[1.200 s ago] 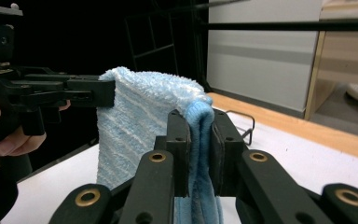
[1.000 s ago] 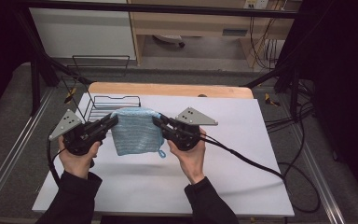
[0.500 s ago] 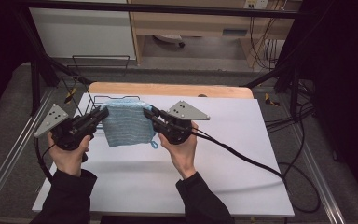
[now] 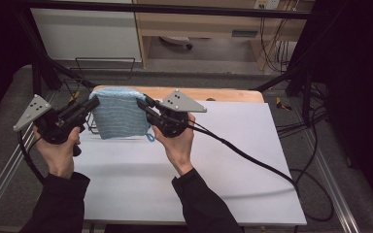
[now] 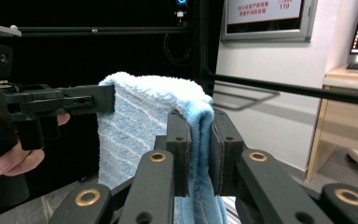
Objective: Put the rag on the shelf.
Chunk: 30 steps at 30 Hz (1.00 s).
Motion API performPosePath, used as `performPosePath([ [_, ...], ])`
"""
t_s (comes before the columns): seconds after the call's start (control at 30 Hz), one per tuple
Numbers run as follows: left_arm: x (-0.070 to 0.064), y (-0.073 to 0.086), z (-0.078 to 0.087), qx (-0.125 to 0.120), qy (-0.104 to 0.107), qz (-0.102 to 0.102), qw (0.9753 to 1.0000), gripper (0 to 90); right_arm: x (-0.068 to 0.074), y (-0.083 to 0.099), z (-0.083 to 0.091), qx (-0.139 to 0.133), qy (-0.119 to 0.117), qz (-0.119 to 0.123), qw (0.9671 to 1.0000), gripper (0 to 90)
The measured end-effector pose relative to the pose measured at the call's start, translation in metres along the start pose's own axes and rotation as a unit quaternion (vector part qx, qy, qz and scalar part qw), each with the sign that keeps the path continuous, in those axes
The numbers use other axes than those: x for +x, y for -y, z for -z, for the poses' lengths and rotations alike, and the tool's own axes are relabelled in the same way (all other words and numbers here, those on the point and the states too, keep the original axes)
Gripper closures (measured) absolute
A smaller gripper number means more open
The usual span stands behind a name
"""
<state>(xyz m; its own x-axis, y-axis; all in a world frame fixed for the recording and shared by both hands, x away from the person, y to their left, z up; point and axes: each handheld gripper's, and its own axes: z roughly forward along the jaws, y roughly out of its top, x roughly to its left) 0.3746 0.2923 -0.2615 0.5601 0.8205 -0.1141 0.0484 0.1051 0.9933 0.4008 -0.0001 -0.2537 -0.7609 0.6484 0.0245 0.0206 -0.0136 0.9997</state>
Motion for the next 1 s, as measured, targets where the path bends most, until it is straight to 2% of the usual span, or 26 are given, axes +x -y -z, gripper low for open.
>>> performPosePath([
  [0.37, 0.015, -0.024, -0.003, -0.02, -0.008, 0.002, 0.9998, 80.0, 0.0, -0.02, -0.021, -0.014, 0.0, 0.005, 0.9999, 80.6],
  [0.7, 0.027, -0.042, -0.009, -0.037, -0.004, 0.009, 0.9993, 80.0, -0.005, -0.04, -0.038, -0.028, 0.009, 0.014, 0.9995, 80.6],
  [1.0, 0.033, -0.063, -0.01, -0.053, -0.013, -0.004, 0.9985, 80.0, -0.006, -0.059, -0.052, -0.042, 0.013, 0.021, 0.9988, 80.7],
])
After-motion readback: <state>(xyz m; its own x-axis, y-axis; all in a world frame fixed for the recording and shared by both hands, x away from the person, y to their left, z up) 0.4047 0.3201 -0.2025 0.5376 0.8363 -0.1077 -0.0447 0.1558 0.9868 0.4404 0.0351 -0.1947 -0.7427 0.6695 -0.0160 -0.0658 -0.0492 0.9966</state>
